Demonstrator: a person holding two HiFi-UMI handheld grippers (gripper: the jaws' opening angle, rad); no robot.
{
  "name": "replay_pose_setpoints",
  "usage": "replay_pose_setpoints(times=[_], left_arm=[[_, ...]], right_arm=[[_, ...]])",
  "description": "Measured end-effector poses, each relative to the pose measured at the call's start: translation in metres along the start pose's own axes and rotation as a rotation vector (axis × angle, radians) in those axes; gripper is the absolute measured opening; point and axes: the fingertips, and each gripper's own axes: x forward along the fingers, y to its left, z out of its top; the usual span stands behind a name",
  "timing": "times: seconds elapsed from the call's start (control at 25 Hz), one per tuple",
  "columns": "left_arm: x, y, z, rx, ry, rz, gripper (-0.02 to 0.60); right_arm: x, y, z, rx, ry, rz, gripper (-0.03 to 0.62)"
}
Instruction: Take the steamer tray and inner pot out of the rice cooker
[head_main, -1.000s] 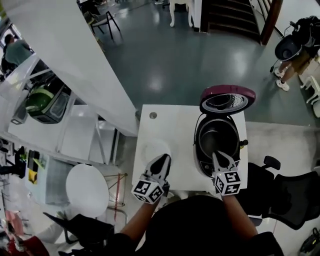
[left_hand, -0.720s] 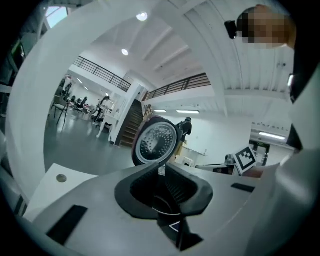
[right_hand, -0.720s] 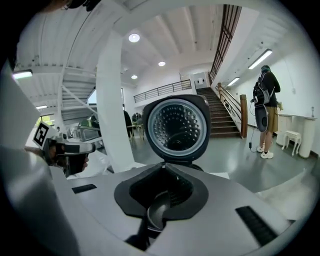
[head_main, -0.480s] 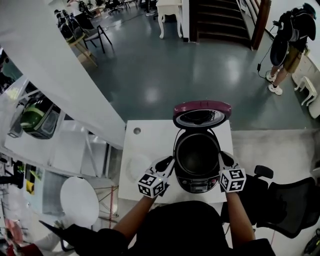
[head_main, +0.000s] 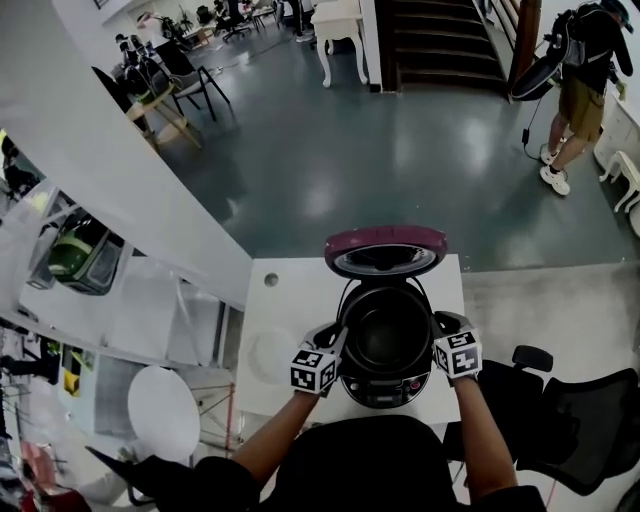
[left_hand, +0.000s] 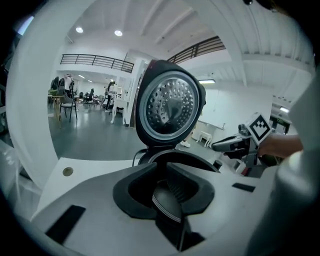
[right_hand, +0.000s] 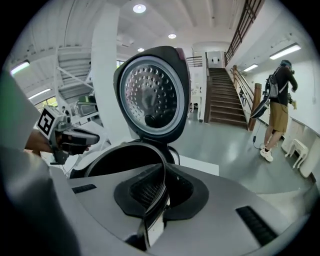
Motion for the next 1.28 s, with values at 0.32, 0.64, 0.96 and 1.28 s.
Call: replay_pose_setpoints(times=[0.32,0.64,0.96,1.28], left_arm=[[0.022,0.009,-0.016,0.039,0.100,0.059,0.158],[0.036,0.013,-0.032,0.076,0.194,0.079,0.173],[0.045,0.020,-0.046,0.064,0.225,0.109,0.158],[0.048,0.029,-0.045,0.077,0.251,0.137,0.060]], right_arm=[[0.034,0.003,-0.016,-0.108,0.138,0.054,0.041],[0.055,0.006,-0.026,-0.197,0.230,0.070,0.080],[0.067,0.010,-0.035,-0.200,0.286,0.079,0.104],[0.070,0.006,-0.038,-0.322,0.325,0.009,0.084]])
